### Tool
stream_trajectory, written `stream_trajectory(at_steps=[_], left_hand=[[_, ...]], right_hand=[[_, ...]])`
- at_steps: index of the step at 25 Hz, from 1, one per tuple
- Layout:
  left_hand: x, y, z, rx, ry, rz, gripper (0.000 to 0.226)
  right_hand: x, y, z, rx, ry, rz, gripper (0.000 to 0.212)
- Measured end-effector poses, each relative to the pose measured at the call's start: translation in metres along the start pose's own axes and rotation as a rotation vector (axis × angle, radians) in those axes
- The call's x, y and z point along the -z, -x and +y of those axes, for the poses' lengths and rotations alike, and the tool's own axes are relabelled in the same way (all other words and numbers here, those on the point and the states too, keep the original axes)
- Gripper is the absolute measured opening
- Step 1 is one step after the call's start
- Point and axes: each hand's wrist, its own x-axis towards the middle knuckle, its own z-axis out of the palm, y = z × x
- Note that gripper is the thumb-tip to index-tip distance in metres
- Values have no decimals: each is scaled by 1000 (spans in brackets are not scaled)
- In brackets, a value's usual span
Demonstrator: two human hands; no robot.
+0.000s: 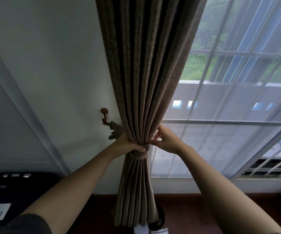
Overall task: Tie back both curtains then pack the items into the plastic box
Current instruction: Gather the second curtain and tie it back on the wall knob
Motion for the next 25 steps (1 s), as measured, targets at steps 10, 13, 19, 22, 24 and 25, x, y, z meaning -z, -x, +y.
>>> stream_trajectory(at_steps=[10,13,19,22,24,25], left_hand=[[6,11,-10,-53,-26,-50,45],[8,12,-5,16,11,-86,36],[36,11,8,228,624,-17,28],[41,3,18,317,393,10,17],[39,-2,22,383,344,13,20],[38,-5,23,394,350,25,17]], right_hand=[[-8,2,15,-184,614,-65,50],[-15,6,19,-165,489,-55,39],[-20,-1,25,-241,-195,-109,43],[-17,-10,12,-218,-507,-113,31],[-16,-18,12,-168,-478,-37,33],[-18,-23,16,-154,-347,14,32]])
